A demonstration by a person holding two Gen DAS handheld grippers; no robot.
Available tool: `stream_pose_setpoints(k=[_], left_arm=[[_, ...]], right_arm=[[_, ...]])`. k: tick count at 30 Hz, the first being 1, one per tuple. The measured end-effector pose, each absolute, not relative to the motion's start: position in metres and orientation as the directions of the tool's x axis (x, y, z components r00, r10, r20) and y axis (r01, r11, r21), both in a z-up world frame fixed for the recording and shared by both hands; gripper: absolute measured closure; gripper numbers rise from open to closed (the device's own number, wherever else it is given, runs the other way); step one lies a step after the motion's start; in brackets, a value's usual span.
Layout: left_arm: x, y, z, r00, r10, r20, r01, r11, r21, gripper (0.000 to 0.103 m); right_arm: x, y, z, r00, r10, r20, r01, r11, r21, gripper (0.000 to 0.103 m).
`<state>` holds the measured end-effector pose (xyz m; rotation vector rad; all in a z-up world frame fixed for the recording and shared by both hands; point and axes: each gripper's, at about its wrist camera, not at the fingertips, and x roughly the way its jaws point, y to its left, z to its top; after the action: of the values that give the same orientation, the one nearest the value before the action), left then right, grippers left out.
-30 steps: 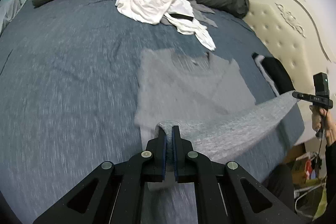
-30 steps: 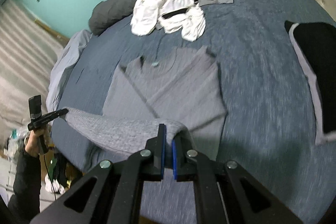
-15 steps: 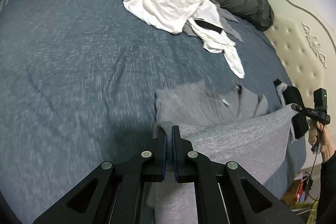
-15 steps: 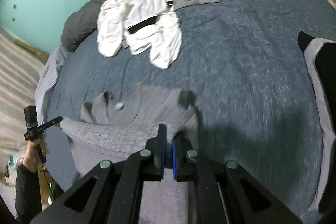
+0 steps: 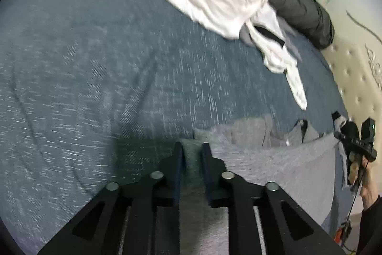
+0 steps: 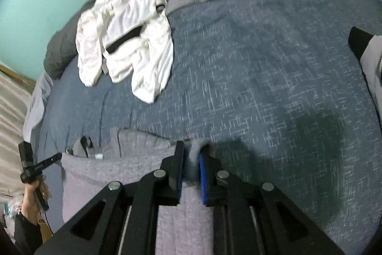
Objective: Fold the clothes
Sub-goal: 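Lift the hem with both tools and fold it toward the collar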
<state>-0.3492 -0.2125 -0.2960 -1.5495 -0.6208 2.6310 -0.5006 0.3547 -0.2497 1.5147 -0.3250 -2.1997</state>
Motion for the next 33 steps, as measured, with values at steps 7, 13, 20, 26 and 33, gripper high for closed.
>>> stream_pose_setpoints(k=[7, 13, 20, 26, 33], left_arm=[[-0.320, -0.195, -0.271, -0.542, 0.201, -0.816, 0.074, -0.956, -0.285, 0.071], [-0.308, -0.144, -0.299, -0.458, 0.178, -0.871, -0.091, -0.984, -0.153, 0.071], [-0.323, -0.137, -0.330, -0.433, 0.111, -0.895, -0.117, -0.991, -0.067, 0.070], [-0.349, -0.149, -0.324, -0.494, 0.058, -0.868, -0.071, -0.997, -0.026, 0.069], [-0.388, -0.179, -0.313, -0.542, 0.030, -0.840, 0.083, -0.992, -0.090, 0.069]], right_arm=[[-0.481, 0.371, -0.219, -0.409, -0.451, -0.793, 0.263, -0.891, 0.371, 0.048], [-0.434, 0.344, -0.234, -0.345, -0.467, -0.814, 0.426, -0.851, 0.307, 0.048], [-0.424, 0.309, -0.276, -0.297, -0.343, -0.891, 0.516, -0.843, 0.152, 0.054], [-0.452, 0.298, -0.288, -0.354, -0.280, -0.892, 0.493, -0.867, 0.076, 0.054], [-0.491, 0.298, -0.277, -0.425, -0.255, -0.868, 0.419, -0.906, 0.061, 0.054]])
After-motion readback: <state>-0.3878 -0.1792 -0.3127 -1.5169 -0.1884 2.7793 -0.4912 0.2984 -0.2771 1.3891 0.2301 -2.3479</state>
